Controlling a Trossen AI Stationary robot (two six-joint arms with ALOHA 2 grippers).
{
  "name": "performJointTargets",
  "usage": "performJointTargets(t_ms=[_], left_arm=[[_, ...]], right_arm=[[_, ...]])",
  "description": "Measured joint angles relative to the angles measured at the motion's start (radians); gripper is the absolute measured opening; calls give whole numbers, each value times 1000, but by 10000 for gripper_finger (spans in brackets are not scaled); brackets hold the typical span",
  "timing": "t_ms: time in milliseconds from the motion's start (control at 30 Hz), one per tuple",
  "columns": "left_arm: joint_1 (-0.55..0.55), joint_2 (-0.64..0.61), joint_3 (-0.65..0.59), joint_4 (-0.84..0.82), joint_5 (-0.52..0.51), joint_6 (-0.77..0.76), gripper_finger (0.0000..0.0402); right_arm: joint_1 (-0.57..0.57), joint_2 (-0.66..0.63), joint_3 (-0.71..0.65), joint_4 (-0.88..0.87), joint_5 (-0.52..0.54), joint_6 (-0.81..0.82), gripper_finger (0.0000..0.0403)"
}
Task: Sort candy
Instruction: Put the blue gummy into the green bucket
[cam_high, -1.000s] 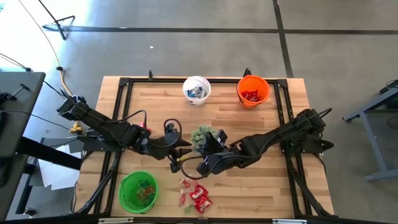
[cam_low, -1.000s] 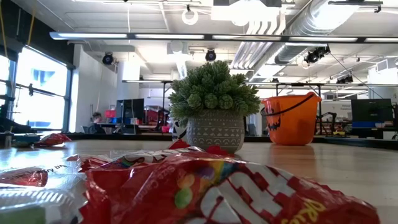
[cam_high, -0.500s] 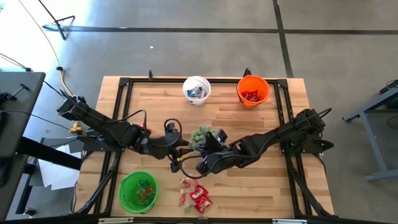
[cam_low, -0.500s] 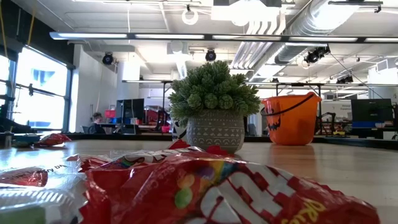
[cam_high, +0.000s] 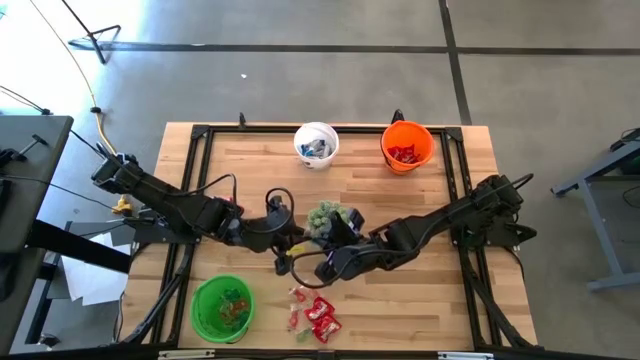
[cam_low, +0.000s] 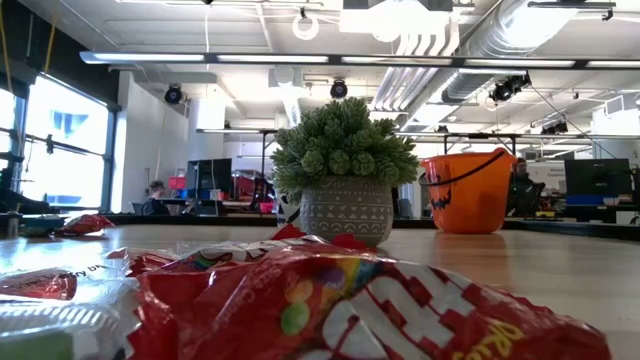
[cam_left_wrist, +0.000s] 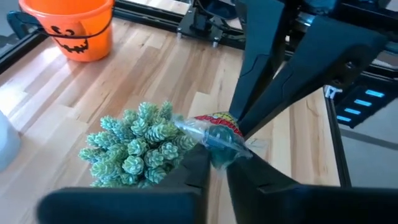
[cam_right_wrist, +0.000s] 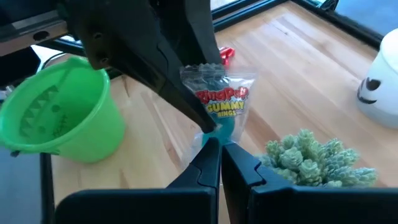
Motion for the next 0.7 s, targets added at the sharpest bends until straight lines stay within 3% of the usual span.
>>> performJointTargets(t_ms=[300,700], left_arm=[[-1,0,0,-7,33,8,3],[-1,0,0,-24,33,9,1]], right_arm=[[-16,0,0,3,-134,99,0],[-39,-10,1,-22,-248,62,0]])
